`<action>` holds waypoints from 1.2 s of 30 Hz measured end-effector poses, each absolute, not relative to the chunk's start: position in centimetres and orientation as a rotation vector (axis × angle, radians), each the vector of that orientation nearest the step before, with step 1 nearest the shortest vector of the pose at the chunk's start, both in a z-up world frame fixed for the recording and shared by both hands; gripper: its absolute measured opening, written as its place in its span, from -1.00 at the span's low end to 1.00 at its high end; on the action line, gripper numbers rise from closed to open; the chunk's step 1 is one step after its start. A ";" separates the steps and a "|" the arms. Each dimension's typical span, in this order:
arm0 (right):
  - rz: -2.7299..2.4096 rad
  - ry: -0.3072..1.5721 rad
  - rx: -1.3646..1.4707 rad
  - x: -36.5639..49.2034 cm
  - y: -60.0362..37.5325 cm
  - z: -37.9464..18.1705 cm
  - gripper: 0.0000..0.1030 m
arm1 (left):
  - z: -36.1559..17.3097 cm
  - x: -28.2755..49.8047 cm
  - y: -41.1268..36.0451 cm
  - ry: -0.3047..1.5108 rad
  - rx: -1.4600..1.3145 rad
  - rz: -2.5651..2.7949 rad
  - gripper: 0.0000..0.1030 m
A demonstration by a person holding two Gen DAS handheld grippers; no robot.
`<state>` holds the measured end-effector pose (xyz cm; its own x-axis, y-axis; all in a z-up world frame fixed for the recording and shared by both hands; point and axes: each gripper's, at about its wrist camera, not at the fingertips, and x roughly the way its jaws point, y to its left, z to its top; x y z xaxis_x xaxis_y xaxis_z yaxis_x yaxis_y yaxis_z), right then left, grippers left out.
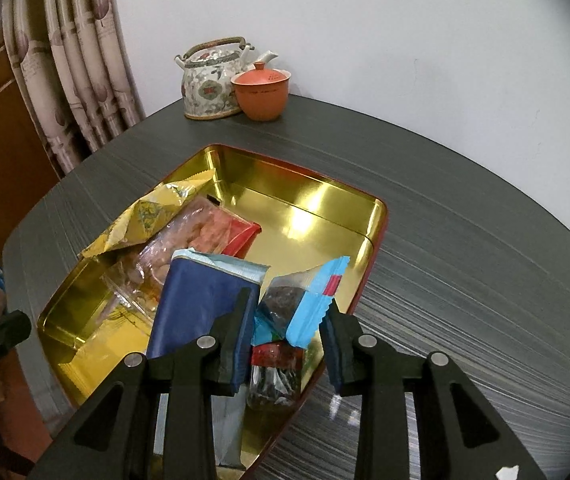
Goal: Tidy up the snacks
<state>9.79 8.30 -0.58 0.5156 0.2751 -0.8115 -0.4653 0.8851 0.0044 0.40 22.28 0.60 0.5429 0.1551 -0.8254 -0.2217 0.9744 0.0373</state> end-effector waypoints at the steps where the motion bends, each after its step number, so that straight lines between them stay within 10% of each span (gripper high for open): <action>1: 0.447 0.929 -0.227 9.8 8.3 -0.6 -0.41 | 0.6 0.4 22.2 0.973 -0.073 0.223 0.62; 36: 0.372 0.919 -0.147 2.2 5.6 2.8 0.98 | 0.3 0.2 21.1 0.978 -0.032 0.190 0.62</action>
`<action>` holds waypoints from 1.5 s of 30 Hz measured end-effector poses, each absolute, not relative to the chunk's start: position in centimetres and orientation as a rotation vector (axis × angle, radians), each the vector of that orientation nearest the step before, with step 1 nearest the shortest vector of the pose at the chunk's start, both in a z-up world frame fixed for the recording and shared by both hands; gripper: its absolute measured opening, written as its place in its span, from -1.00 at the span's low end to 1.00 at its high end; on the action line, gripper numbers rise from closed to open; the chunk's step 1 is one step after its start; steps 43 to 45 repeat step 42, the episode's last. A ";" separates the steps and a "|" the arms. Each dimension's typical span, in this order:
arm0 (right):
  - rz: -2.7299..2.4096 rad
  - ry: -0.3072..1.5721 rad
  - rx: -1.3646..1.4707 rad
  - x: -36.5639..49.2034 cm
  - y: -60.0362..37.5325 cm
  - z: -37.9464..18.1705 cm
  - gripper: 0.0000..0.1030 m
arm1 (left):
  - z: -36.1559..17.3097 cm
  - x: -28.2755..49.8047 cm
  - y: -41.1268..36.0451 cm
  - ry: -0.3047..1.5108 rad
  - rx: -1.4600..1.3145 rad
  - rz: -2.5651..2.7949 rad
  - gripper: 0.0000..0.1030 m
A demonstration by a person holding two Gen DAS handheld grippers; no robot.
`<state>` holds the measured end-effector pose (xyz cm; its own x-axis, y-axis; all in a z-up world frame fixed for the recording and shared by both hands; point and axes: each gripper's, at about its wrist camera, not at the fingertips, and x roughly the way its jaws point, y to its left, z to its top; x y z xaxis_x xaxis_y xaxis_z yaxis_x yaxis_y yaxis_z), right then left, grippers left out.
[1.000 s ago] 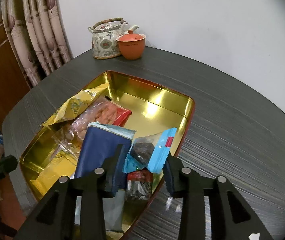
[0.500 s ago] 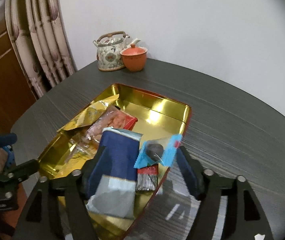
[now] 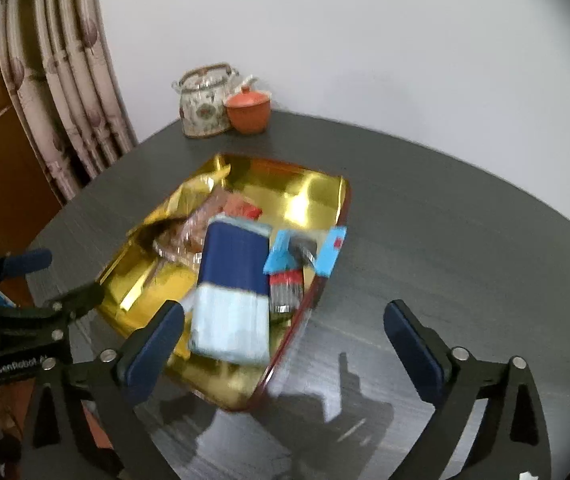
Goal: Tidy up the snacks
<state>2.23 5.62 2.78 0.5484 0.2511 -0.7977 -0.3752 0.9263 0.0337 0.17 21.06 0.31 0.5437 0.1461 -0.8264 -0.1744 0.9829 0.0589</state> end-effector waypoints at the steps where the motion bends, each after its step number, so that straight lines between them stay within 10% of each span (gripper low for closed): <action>1: 0.379 0.928 -0.151 2.0 5.7 2.6 0.98 | 0.3 0.2 21.0 0.978 -0.029 0.189 0.62; 45: 0.391 0.975 -0.214 0.0 6.9 0.4 0.99 | 0.1 0.1 20.9 0.962 -0.027 0.182 0.62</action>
